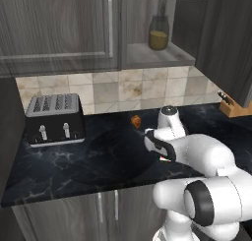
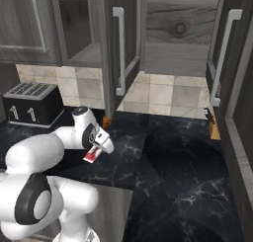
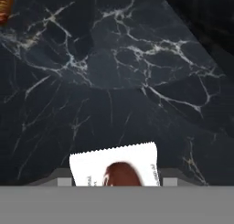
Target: Pick the bar and boxed food from the counter and place them in the cabinets closest to them.
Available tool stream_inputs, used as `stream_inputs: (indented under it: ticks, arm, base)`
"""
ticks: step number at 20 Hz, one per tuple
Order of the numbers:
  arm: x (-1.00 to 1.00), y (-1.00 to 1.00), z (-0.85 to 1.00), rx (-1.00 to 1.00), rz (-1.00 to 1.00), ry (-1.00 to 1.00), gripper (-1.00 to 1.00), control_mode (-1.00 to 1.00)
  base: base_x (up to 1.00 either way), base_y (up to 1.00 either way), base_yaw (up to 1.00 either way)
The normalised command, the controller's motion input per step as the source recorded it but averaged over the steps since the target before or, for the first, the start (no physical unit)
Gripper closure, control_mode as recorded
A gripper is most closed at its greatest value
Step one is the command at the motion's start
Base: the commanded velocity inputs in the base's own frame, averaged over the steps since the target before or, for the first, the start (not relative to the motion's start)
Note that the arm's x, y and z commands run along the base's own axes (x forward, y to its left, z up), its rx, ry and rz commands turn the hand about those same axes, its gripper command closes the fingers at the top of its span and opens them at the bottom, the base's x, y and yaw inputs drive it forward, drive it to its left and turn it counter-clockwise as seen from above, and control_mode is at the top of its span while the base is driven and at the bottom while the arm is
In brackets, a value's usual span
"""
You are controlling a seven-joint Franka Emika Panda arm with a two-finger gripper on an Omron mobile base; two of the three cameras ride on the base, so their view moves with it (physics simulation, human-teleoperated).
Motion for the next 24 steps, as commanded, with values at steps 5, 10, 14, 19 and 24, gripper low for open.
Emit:
stream_inputs:
  ticks: [5, 10, 14, 19, 24]
  arm:
    - [-0.06, -0.15, 0.72, 0.0, 0.0, -0.13, 1.0, -1.0]
    - [-0.12, -0.04, 0.69, -0.01, 0.01, -0.12, 1.0, -1.0]
    - [-0.19, 0.0, 0.76, -0.01, 0.04, -0.05, 1.0, -1.0]
    - [-0.14, 0.0, 0.85, -0.01, 0.05, -0.05, 1.0, -1.0]
    - [-0.02, 0.0, 0.87, -0.02, 0.07, -0.07, 1.0, -1.0]
  base:
    - [0.0, 0.0, 0.0]
    - [0.0, 0.0, 0.0]
    - [0.0, 0.0, 0.0]
    - [0.0, 0.0, 0.0]
    - [0.0, 0.0, 0.0]
